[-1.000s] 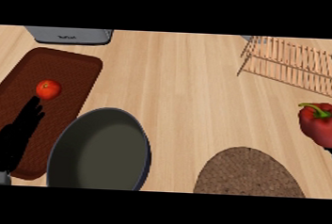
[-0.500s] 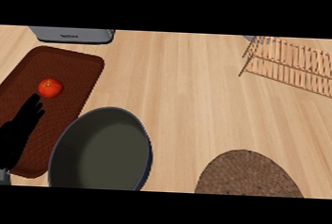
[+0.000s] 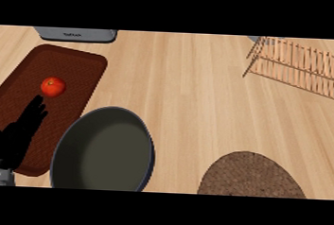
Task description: Pick the bell pepper from the placemat and place it in the tiered shelf
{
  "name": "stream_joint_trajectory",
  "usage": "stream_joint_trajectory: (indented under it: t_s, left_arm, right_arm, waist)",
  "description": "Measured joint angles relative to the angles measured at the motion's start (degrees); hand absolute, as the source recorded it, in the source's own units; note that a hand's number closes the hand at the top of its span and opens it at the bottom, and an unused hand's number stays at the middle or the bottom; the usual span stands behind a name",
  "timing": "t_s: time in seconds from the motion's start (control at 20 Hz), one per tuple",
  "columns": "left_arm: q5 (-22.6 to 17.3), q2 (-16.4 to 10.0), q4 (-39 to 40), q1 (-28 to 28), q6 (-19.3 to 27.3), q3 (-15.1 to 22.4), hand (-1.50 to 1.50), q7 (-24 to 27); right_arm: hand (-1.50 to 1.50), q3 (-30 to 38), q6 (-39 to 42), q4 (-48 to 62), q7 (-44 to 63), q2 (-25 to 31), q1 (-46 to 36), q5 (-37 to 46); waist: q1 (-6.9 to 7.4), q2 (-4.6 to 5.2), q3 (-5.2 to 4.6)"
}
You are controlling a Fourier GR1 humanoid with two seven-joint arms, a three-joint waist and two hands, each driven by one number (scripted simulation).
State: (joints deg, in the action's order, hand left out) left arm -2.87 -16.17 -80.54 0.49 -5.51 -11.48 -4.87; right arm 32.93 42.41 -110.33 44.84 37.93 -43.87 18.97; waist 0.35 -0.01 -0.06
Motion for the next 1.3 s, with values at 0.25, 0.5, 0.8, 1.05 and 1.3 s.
stream_joint_trajectory:
  t_s: [0.25,0.5,0.8,1.05,1.3]
  left_arm:
    - [-0.04,-0.18,1.33,-1.64,-0.44,-0.45,0.0,-0.27]
    - [0.24,0.13,-0.14,-1.0,-0.63,-0.19,0.0,-0.95]
    - [0.6,0.51,-1.53,0.33,-0.85,-0.2,0.0,-0.48]
    - [0.55,0.4,-0.68,-1.69,-0.86,-0.6,0.0,-1.71]
    - [0.27,0.49,-0.55,-2.22,-1.23,-0.94,0.0,-2.3]
  right_arm:
    - [1.5,-3.7,-1.62,7.82,-1.53,4.84,-4.33,2.33]
    - [1.5,-7.59,-7.0,15.11,-6.57,6.95,-4.81,7.99]
    - [1.5,-11.92,-13.67,26.65,-14.17,9.59,-6.51,14.52]
    - [1.5,-13.05,-19.07,36.44,-19.72,9.97,-8.72,17.06]
    - [1.5,-13.2,-24.03,44.4,-24.25,9.05,-9.02,18.42]
  waist:
    - [0.19,0.07,0.0]
    - [0.42,0.12,0.03]
    - [0.64,0.2,0.04]
    - [0.51,0.22,0.04]
    - [0.48,0.21,0.05]
